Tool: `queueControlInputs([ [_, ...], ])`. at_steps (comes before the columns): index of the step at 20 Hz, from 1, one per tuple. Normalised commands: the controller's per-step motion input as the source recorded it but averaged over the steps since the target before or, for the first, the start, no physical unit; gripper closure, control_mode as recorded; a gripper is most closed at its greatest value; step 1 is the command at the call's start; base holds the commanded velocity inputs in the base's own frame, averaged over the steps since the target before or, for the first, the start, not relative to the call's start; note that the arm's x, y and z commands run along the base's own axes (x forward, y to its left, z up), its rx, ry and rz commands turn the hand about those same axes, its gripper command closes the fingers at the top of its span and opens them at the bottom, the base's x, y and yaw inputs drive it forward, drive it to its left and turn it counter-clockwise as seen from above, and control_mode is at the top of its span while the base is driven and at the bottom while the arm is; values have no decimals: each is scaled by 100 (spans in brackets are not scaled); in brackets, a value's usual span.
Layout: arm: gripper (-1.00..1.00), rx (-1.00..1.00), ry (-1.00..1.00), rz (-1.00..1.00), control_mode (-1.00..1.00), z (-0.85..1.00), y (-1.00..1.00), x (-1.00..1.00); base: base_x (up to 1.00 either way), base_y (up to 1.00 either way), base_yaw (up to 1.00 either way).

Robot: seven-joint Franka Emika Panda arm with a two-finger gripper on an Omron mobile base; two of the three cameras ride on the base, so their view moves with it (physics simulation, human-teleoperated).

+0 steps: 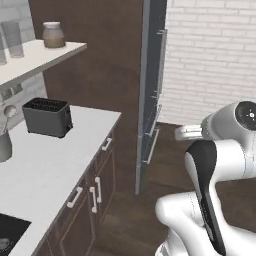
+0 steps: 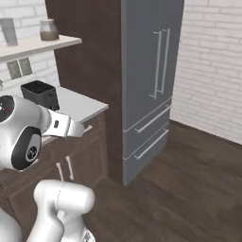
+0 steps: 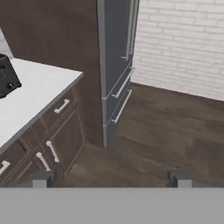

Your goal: Navigate to the fridge.

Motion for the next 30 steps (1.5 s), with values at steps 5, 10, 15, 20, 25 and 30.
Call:
queueControlInputs([
  [5,-100,0,0,0,100,0,0,0,100,-90,51],
  [10,-100,0,0,0,100,0,0,0,94,-99,50],
  [15,-100,0,0,0,100,0,0,0,62,-100,44],
  [20,-100,0,0,0,100,0,0,0,27,-100,38],
  [25,-100,0,0,0,100,0,0,0,2,-100,54],
  [30,-100,0,0,0,100,0,0,0,0,-100,60],
])
